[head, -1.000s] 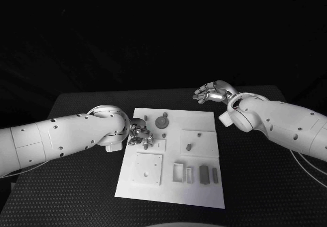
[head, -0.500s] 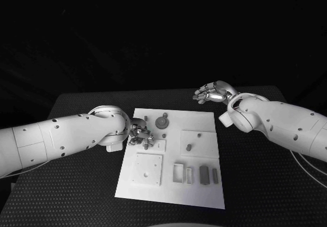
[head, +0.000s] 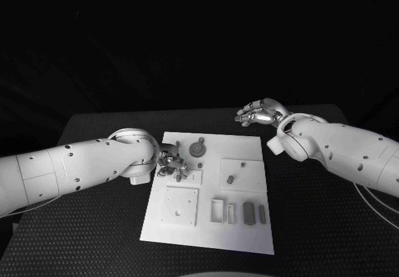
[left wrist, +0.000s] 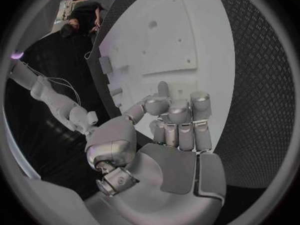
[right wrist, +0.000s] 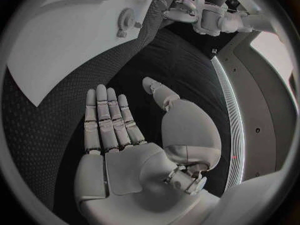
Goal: Assemble the parts on the task board
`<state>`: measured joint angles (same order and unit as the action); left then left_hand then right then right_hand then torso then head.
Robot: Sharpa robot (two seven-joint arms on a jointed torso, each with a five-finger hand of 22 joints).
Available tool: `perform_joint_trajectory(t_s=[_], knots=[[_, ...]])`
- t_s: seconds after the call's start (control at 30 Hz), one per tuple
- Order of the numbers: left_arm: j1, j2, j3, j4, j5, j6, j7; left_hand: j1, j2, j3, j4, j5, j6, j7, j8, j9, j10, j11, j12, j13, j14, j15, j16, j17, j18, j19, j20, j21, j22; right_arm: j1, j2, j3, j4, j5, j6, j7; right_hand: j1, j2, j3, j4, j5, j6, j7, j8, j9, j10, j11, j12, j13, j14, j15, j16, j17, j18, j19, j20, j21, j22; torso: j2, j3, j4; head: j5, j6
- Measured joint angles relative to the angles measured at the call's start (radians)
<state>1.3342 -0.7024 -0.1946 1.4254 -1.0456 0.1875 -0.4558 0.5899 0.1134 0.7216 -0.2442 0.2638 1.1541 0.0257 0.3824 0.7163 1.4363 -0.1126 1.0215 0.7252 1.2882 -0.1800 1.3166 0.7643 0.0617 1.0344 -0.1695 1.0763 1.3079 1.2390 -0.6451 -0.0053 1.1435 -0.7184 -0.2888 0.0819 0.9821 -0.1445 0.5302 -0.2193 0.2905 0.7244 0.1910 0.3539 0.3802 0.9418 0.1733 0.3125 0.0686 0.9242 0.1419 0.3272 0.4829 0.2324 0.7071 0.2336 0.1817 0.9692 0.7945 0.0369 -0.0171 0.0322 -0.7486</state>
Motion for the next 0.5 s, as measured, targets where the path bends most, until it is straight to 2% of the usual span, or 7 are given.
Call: perform_joint_trajectory(t_s=[0.5], knots=[[-0.002,0.007,-0.004,-0.009,-0.010,-0.003,0.001,0.000,0.000,-0.001,-0.002,-0.002,0.000,0.000,0.000,0.000,0.000,0.000,0.000,-0.001,-0.003,-0.001,0.000,-0.001,0.000,-0.001,0.001,0.000,0.000,0.000,-0.001,0.000,0.001,0.000,0.000,0.000,0.000,0.000,0.000,0.000,0.000,0.000,0.000,0.000,-0.001,0.004,0.004,-0.004,0.000,0.000,0.000,0.000,0.000,0.000,0.000,0.000,0.000,0.001,0.000,0.0001,0.0000,0.000,-0.001]])
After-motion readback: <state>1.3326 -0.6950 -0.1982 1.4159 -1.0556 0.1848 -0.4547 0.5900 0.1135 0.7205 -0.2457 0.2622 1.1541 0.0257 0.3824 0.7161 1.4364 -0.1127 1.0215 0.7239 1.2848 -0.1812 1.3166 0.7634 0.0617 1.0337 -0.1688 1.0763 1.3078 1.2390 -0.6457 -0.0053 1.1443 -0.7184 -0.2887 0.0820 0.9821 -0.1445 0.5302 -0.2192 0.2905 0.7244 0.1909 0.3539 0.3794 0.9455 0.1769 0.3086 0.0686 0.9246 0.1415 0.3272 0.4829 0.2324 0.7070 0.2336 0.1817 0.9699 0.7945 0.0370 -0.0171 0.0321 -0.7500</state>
